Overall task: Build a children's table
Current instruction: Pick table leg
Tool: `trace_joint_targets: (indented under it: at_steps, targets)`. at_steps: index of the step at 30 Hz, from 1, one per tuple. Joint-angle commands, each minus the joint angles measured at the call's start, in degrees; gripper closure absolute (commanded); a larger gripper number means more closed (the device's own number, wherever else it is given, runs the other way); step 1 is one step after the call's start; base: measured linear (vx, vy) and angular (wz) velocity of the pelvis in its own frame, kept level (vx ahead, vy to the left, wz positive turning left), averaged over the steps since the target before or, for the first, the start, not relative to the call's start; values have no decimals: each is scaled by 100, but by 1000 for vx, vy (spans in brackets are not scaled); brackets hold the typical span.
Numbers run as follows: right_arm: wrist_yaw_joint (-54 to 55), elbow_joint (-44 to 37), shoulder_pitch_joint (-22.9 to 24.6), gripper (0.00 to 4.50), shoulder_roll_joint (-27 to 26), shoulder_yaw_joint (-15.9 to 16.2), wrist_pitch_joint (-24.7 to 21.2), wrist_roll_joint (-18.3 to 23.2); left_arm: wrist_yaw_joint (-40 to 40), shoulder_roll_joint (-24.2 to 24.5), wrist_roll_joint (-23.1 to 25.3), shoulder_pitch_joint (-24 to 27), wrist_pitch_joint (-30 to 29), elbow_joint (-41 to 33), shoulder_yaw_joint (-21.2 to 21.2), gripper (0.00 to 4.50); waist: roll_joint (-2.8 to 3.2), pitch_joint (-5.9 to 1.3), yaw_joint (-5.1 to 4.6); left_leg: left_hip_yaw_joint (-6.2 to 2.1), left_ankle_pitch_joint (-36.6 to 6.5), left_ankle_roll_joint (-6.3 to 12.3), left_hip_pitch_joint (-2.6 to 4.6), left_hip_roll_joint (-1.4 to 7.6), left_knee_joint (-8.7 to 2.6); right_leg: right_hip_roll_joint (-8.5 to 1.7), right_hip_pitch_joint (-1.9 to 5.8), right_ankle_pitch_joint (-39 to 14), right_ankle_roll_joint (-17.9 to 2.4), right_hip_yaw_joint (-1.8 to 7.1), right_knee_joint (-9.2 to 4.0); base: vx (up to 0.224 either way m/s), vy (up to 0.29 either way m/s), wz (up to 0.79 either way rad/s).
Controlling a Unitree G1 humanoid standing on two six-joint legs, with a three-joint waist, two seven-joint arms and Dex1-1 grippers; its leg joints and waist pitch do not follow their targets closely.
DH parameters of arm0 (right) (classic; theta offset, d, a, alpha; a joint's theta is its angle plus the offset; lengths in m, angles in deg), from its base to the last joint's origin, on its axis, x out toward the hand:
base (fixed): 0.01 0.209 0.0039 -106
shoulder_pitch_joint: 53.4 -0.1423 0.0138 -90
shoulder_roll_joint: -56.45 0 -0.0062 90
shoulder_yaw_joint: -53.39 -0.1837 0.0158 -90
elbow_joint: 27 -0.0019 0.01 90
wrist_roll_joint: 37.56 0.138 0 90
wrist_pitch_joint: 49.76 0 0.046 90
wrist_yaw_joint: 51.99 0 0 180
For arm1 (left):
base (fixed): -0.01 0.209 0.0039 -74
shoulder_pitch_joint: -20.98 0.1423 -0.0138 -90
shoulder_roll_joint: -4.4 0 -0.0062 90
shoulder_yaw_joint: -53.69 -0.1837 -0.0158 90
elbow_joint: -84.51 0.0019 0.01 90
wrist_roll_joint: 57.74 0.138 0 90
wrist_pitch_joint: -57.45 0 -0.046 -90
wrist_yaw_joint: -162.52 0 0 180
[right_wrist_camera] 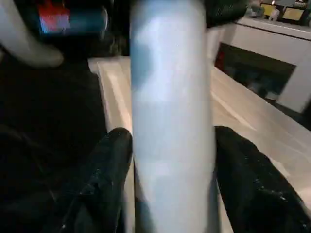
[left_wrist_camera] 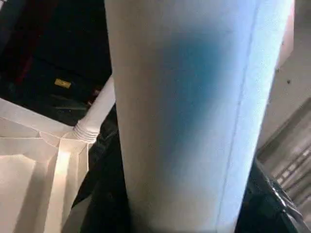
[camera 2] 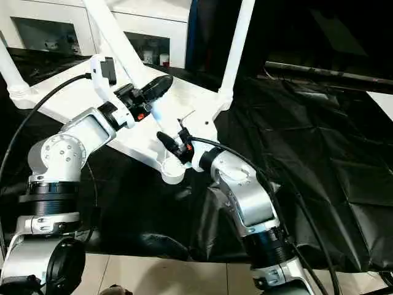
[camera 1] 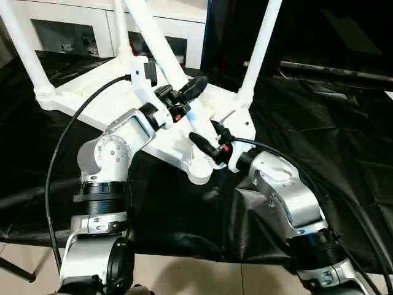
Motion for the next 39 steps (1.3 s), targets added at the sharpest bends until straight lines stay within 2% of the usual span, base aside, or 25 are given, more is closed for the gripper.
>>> trace_joint_targets:
  at_steps: [1,3,5,6,7,9,10,11,15,16,18,21,22,25,31,32,33,35,36,38,39]
  targets:
    - [-320,-266,-166,153,103,-424,-483,567,567,275,87,-224,13,-6,-321,264,35,-403,-1,21,-1013,-64,137,38,-371,-219,288,-298,-914,181,-418,0,0,0]
    - [-692,-424,-189,147,244,-569,-961,1011,954,439,17,-223,-82,-64,-444,264,65,-403,3,16,-1017,-36,153,51,-375,-215,282,-228,-949,181,-405,0,0,0]
    - [-1158,-575,-177,147,490,-580,-1255,1343,1301,589,-65,-231,-152,-136,-559,264,62,-405,21,23,-955,-45,158,55,-370,-219,287,-98,-1011,178,-393,0,0,0]
    - [-1158,-575,-177,147,490,-580,-1255,1343,1301,589,-65,-231,-152,-136,-559,265,58,-405,37,27,-906,-40,146,52,-367,-227,301,-51,-1036,181,-384,0,0,0]
    - [-1519,-684,-160,147,734,-577,-1661,1660,1786,788,-189,-201,-258,-312,-740,265,54,-397,27,31,-913,-42,139,47,-371,-224,300,-69,-1054,181,-390,0,0,0]
    - [-1769,-747,-138,147,907,-542,-1941,1872,2301,1003,-231,-126,-261,-522,-982,265,47,-404,49,27,-887,-56,144,52,-373,-246,315,-209,-1077,178,-393,0,0,0]
    - [-1837,-763,-129,147,954,-521,-2024,1925,2407,1046,-238,-108,-252,-570,-1033,265,51,-405,44,33,-893,-72,141,61,-372,-249,306,-208,-1104,181,-387,0,0,0]
    - [-1905,-786,-117,147,1020,-469,-2102,1937,2510,1073,-284,-109,-254,-604,-1054,265,26,-400,35,39,-889,-90,132,57,-369,-248,305,-221,-1126,177,-394,0,0,0]
    - [-1949,-810,-90,147,1135,-357,-2333,1938,2837,1148,-472,-114,-357,-705,-1089,265,35,-391,42,39,-979,-175,138,57,-374,-259,288,-490,-1113,179,-407,0,0,0]
    - [-1929,-786,-62,147,1160,-253,-2376,1899,3009,1180,-589,-77,-413,-819,-1103,265,6,-393,40,43,-984,-177,137,57,-372,-260,288,-523,-1098,179,-411,0,0,0]
    - [-1894,-763,-58,173,1159,-215,-2403,1889,3045,1175,-645,-70,-436,-845,-1087,265,25,-384,38,37,-1020,-210,137,59,-382,-262,280,-626,-1073,179,-414,0,0,0]
    - [-1809,-694,-65,183,1147,-175,-2447,1861,3131,1189,-700,-58,-460,-860,-1082,265,25,-392,37,35,-1045,-237,141,62,-380,-261,271,-669,-1031,181,-417,0,0,0]
    - [-1792,-688,-60,206,1140,-176,-2445,1848,3142,1198,-674,-46,-448,-855,-1093,266,33,-394,38,35,-1032,-241,141,63,-380,-262,274,-646,-1031,183,-414,0,0,0]
    - [-1721,-688,-44,234,1127,-176,-2425,1784,3103,1204,-583,-31,-390,-758,-1099,266,40,-397,49,34,-987,-246,141,62,-380,-256,271,-542,-1036,180,-403,0,0,0]
    - [-1473,-672,-28,248,1041,-203,-2357,1732,2966,1165,-511,-21,-344,-671,-1057,266,31,-401,49,34,-984,-261,137,54,-377,-254,280,-536,-1021,179,-403,0,0,0]
    - [-1433,-669,-28,250,1029,-204,-2351,1719,2939,1159,-495,-20,-334,-662,-1055,231,36,-397,49,34,-983,-268,135,55,-381,-258,275,-545,-1021,180,-407,0,0,0]
    - [-1129,-645,-27,251,894,-231,-2299,1616,2407,1020,-284,-76,-266,-482,-985,196,47,-402,40,31,-972,-298,129,66,-380,-258,277,-479,-1027,183,-395,0,0,0]
    - [-1007,-635,-28,251,832,-242,-2273,1571,2126,934,-203,-116,-252,-382,-928,196,41,-401,45,28,-997,-323,141,53,-375,-257,270,-511,-1011,179,-410,0,0,0]
    - [-867,-625,-29,253,746,-255,-2232,1521,1863,836,-92,-102,-185,-363,-916,191,56,-405,45,29,-1006,-328,147,60,-378,-262,271,-525,-1012,183,-409,0,0,0]
    - [-539,-587,-38,255,554,-308,-2130,1404,1258,592,136,-31,-74,-405,-899,175,40,-411,53,23,-967,-347,131,62,-381,-259,285,-452,-959,184,-406,0,0,0]
    - [-424,-564,-46,256,490,-328,-2076,1358,1023,485,167,6,-110,-419,-863,153,51,-415,56,21,-967,-342,136,56,-376,-266,286,-421,-959,181,-406,0,0,0]
